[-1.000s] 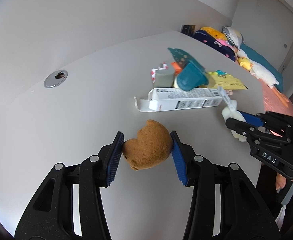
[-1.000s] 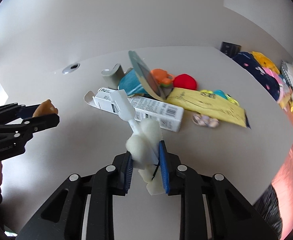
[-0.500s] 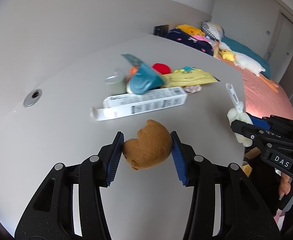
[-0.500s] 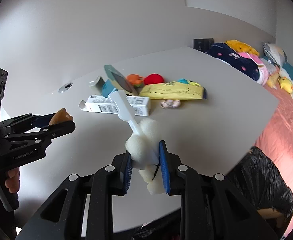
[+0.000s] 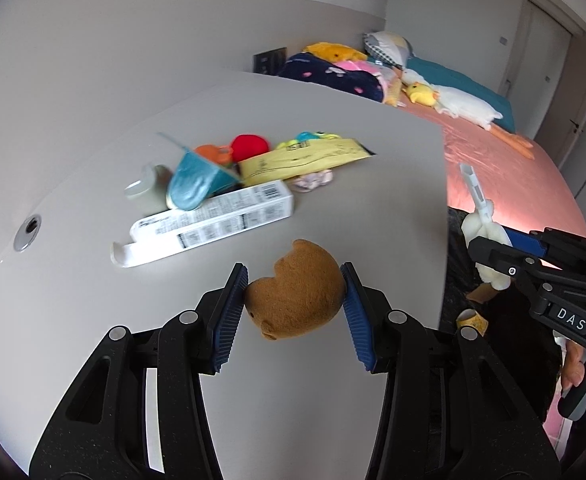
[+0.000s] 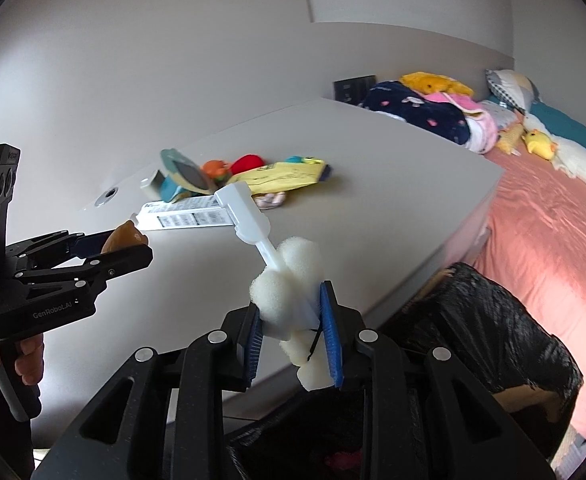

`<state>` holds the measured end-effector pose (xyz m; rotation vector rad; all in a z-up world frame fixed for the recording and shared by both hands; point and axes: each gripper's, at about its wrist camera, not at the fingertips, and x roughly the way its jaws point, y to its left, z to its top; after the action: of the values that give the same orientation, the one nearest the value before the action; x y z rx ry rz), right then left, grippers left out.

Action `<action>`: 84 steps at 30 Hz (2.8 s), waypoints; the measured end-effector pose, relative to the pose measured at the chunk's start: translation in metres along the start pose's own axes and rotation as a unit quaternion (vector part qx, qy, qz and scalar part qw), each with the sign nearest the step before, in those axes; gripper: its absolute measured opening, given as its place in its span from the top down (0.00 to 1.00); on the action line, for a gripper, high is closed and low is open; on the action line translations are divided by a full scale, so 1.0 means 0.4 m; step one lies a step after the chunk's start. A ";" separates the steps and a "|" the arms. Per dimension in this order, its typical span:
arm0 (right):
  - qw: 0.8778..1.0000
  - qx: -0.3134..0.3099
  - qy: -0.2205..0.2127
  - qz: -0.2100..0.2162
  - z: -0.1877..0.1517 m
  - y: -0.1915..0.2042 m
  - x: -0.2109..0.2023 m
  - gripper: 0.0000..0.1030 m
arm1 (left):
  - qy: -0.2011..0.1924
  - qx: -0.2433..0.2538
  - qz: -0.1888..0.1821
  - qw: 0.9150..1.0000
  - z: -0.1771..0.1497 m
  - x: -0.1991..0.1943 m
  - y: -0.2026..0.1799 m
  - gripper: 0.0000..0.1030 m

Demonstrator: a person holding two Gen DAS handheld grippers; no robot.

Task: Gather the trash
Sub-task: 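Carry the bear and white plush over the trash bag and release both, then return both grippers to the desk and grasp the sticker corner piece with the left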

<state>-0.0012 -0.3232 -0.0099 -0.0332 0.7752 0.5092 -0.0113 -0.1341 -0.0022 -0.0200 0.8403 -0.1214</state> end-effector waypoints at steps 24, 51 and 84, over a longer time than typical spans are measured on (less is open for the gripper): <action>0.995 0.065 -0.037 -0.063 -0.075 -0.165 -0.150 0.71 | 0.020 0.092 -0.084 0.992 0.010 0.046 -0.235 0.54; 0.965 0.176 -0.076 -0.180 -0.188 -0.338 -0.251 0.09 | 0.040 0.183 -0.137 0.973 -0.022 0.080 -0.390 0.06; 0.989 0.118 -0.073 -0.056 -0.017 -0.095 -0.069 0.09 | -0.011 0.012 -0.011 1.000 0.088 0.020 0.075 0.06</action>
<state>-0.0051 -0.3698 -0.0020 0.1774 0.6811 0.3074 0.0230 -0.1062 0.0134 -0.0089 0.8171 -0.1514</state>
